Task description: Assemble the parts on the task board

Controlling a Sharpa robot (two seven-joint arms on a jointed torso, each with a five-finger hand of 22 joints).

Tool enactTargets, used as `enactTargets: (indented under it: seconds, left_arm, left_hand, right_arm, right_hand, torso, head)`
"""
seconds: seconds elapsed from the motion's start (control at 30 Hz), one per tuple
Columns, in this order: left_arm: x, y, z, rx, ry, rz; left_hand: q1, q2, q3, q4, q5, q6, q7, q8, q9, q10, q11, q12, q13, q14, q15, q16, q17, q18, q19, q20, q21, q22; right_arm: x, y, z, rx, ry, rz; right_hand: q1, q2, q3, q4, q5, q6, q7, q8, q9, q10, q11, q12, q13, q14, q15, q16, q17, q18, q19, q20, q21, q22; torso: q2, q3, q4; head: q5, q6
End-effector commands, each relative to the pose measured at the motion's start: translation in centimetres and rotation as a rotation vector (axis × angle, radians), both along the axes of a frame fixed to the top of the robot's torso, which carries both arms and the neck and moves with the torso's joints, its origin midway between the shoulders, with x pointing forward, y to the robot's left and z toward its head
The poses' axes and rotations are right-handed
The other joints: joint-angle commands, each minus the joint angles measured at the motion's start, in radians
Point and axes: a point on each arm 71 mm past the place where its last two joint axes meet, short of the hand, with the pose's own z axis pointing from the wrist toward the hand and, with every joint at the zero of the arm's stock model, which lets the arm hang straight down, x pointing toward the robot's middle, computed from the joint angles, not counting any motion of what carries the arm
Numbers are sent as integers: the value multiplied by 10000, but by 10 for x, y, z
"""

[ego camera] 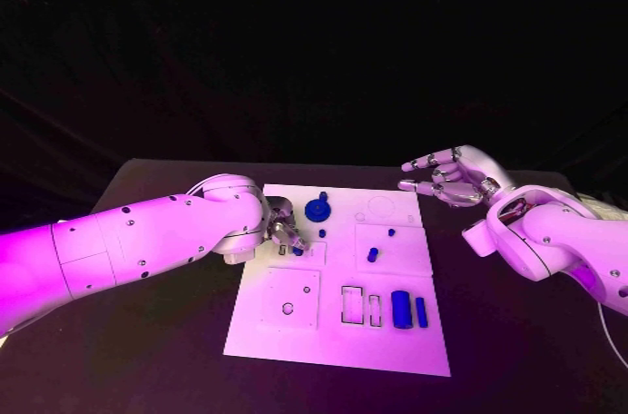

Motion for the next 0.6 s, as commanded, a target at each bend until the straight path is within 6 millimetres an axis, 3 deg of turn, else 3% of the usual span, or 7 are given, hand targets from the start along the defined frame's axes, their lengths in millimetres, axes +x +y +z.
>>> enactTargets:
  seconds: [0.03, 0.43, 0.6]
  left_arm:
    - [-7, -3, -14, 320, 624, -329]
    - [-6, -2, -14, 287, 539, -224]
    - [-6, -1, -14, 279, 527, -207]
  left_hand:
    - [-226, -21, -144, 51, 10, 75, -53, -34, 15, 59, -13, 50, 28, 1068, -80, 31, 2633, -88, 78, 7, 81, 670]
    - [-1233, -262, -1364, 769, -31, 314, -72, -32, 53, 108, -25, 76, 42, 1068, -90, 31, 2633, -107, 127, -11, 111, 761]
    - [-1341, -255, -1932, 980, -27, 348, -95, -43, 74, 126, -40, 98, 66, 1068, -105, 31, 2633, -107, 133, -23, 107, 775]
  right_arm:
    - [0, 1, -1, -46, 40, 138]
    - [0, 1, -1, -48, 50, 138]
    - [0, 1, -1, -51, 54, 137]
  right_hand:
    - [-9, 114, -67, 22, 70, 86, -15, 39, 16, 12, -40, 7, 691, 845, -1, -33, 1809, 50, 152, -16, -33, 652]
    - [-74, 128, -153, 80, 86, 87, -16, 38, 15, -1, -41, -23, 665, 839, -2, -53, 1780, 54, 145, -20, -44, 633]
    - [-86, 127, -171, 89, 89, 87, -16, 37, 14, -4, -41, -29, 660, 838, -3, -56, 1777, 57, 139, -20, -50, 620]
  torso:
    - [0, -1, 3]
    - [3, -5, 10]
    - [-1, -7, 8]
  head:
    - [-7, -19]
    - [-25, -21]
    - [-35, -24]
